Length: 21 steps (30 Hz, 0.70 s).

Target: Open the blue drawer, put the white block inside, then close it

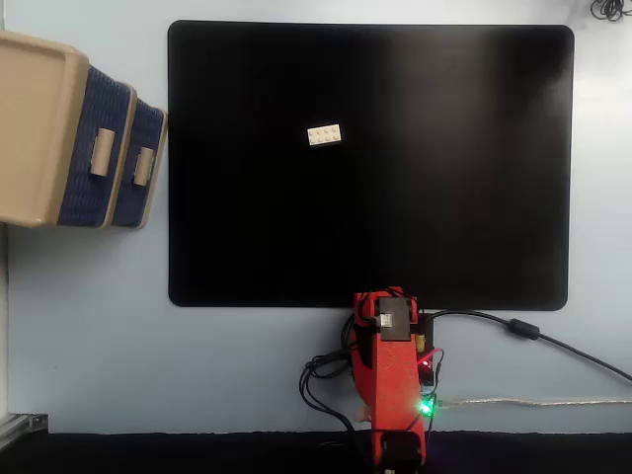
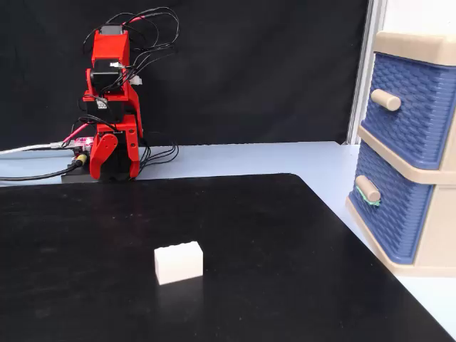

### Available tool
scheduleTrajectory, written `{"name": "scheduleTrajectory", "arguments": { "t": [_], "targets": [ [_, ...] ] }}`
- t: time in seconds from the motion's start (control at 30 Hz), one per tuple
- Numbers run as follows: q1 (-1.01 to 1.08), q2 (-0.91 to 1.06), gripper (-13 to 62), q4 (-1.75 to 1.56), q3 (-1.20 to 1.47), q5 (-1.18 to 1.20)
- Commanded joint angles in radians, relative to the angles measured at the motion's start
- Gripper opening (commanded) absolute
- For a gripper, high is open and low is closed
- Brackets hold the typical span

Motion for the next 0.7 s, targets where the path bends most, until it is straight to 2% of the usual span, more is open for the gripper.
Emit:
{"name": "scheduleTrajectory", "arguments": {
  "t": [0.0,0.23,0.33,0.4,0.5,0.6,0.67],
  "targets": [
    [0.011,0.087,34.4,0.156,0.006,-0.041],
    [0.012,0.087,34.1,0.158,-0.038,-0.034],
    [0.006,0.087,33.8,0.178,-0.402,-0.018],
    [-0.078,0.049,33.5,0.144,-0.684,0.018],
    [-0.371,-0.109,33.5,-0.008,-0.850,0.356],
    [-0.672,-0.268,33.6,-0.318,-0.822,0.742],
    [-0.782,-0.339,33.5,-0.578,-0.713,0.991]
  ]
}}
